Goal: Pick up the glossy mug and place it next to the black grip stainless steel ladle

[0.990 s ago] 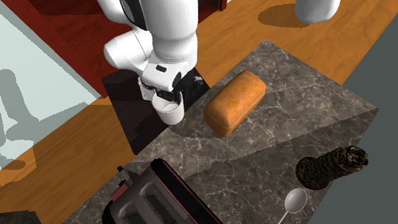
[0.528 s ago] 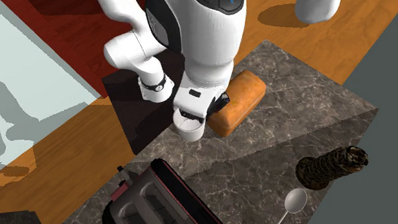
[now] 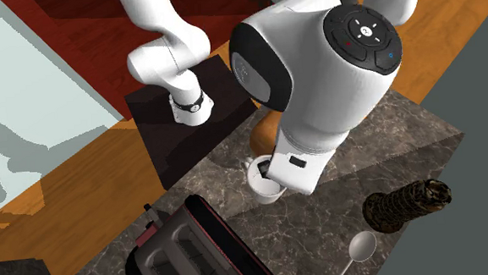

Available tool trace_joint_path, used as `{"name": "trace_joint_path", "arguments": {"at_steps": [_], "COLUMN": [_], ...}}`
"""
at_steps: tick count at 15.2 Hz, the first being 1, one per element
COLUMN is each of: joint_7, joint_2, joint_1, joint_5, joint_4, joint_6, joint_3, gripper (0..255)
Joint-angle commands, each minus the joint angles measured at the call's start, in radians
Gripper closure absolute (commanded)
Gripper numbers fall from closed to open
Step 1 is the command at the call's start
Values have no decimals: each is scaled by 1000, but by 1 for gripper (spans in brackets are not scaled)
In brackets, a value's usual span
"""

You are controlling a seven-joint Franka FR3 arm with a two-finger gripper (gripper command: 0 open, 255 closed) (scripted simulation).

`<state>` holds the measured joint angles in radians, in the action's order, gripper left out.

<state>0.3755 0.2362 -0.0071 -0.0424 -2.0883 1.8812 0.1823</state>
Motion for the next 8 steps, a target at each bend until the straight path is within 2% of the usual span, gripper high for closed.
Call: {"name": "trace_joint_path", "arguments": {"at_steps": [1,8], "joint_7": [24,81], "joint_2": [-84,-379], "joint_1": [2,23], "joint_5": [-13,-76], "joint_4": [83,434], "joint_6": [-2,-69], "joint_3": [15,41], "gripper": [255,255]}}
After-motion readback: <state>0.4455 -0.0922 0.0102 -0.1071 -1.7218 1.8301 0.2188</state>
